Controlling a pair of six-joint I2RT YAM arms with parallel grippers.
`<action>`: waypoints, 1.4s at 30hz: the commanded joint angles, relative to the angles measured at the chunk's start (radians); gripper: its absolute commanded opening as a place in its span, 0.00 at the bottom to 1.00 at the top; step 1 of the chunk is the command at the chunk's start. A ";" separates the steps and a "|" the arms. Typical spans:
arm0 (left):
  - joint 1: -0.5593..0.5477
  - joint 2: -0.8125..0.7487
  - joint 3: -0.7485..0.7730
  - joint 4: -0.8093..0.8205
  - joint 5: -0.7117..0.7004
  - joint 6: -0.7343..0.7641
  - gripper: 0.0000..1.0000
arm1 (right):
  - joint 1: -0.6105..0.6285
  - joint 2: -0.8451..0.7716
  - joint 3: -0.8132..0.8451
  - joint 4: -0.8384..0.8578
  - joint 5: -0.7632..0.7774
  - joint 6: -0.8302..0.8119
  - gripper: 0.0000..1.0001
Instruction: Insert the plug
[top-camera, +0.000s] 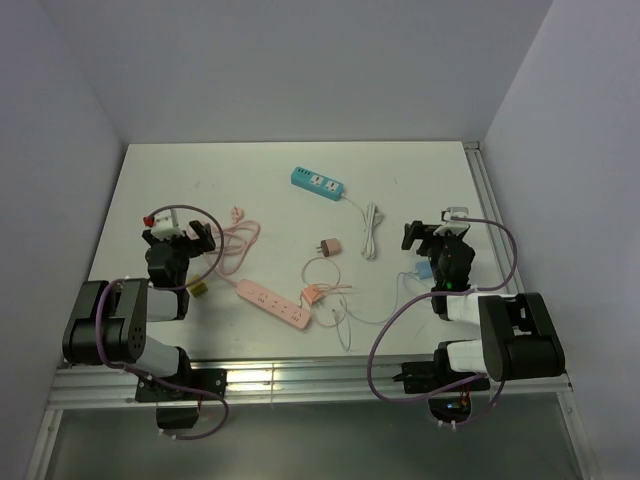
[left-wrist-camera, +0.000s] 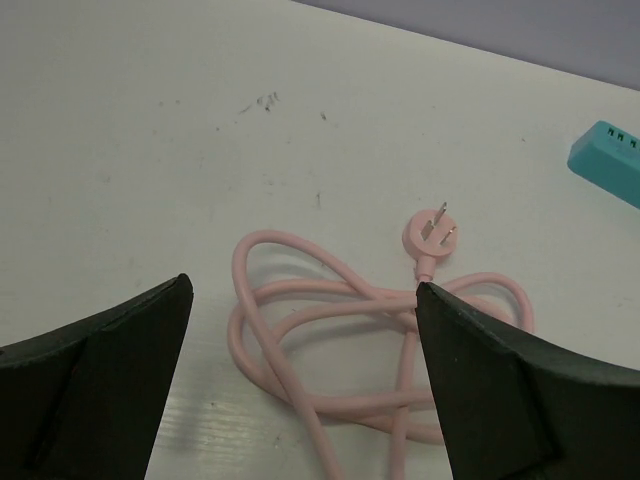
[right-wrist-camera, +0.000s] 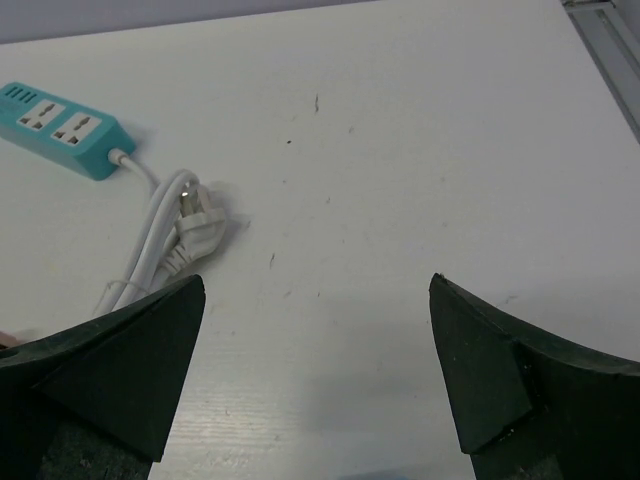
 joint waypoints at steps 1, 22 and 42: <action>0.001 -0.012 0.025 0.047 -0.032 0.095 0.99 | -0.002 -0.009 0.028 0.075 0.037 -0.026 1.00; -0.009 -0.125 0.005 0.012 -0.114 0.095 0.99 | 0.013 -0.026 0.006 0.104 0.165 -0.035 1.00; -0.046 -0.502 0.695 -1.804 -0.310 -0.675 0.98 | 0.166 -0.316 0.571 -1.307 0.022 0.361 1.00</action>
